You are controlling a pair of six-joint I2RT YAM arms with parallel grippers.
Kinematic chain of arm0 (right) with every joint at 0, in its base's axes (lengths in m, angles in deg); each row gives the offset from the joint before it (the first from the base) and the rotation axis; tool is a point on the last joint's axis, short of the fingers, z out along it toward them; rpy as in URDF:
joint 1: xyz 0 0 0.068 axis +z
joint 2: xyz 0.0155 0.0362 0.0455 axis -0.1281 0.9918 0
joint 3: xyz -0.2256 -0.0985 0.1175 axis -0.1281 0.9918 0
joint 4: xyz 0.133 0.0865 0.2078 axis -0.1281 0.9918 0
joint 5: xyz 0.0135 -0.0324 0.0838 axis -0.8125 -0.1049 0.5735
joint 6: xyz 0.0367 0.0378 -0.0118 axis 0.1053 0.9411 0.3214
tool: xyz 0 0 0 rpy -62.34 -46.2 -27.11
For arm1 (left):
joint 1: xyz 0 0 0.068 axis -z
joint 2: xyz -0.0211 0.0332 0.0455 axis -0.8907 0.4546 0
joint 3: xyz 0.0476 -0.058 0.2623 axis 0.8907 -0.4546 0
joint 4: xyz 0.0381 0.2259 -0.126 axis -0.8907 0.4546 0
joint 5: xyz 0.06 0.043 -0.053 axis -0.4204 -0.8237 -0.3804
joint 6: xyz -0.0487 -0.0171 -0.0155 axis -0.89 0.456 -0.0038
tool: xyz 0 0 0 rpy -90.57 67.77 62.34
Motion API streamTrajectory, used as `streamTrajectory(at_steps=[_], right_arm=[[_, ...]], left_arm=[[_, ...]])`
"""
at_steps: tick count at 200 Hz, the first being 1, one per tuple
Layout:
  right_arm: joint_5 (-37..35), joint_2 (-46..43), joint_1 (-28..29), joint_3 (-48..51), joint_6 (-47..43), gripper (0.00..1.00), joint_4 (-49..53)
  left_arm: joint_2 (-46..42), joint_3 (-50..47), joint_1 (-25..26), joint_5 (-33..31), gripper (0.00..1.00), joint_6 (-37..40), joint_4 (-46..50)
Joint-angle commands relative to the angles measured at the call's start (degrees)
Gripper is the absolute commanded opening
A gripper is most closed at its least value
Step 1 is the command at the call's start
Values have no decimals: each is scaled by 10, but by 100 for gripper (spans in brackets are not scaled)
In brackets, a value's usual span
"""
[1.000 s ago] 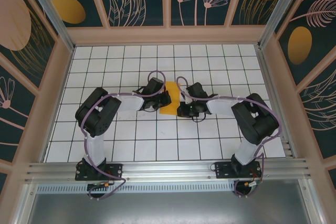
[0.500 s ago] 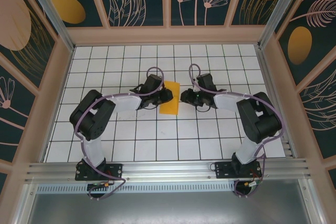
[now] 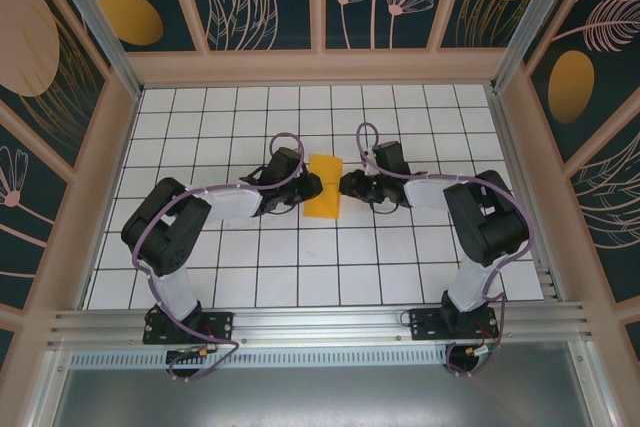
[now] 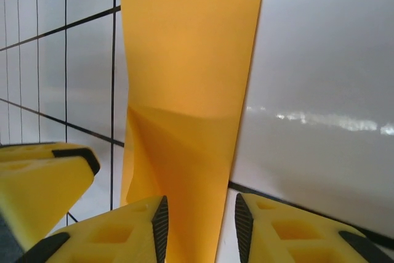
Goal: Fold a paper plane with a square sheet of paper (pick it up from the middle)
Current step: Fold the triangle a second time at the center of the table, then turn over the paper at the center of the table.
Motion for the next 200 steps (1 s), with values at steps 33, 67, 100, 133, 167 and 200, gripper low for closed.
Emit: streamTrajectory(at_steps=[33,67,100,133,167,200], right_arm=[[51,-27,9,12,-19,47,-49],[41,9,17,-23,-28,48,-15],[46,34,22,-46,-36,30,-3],[33,41,15,-44,-22,10,-8],[41,38,3,-29,-7,5,-29],[41,36,-5,-18,3,4,-36]], left_arm=[[10,6,-7,-29,27,-15,9],[8,-3,-12,-22,27,-24,0],[13,-4,-16,-6,28,-28,-9],[23,-6,-18,20,30,-36,-28],[30,-6,-18,50,36,-36,-55],[34,-7,-17,65,42,-35,-76]])
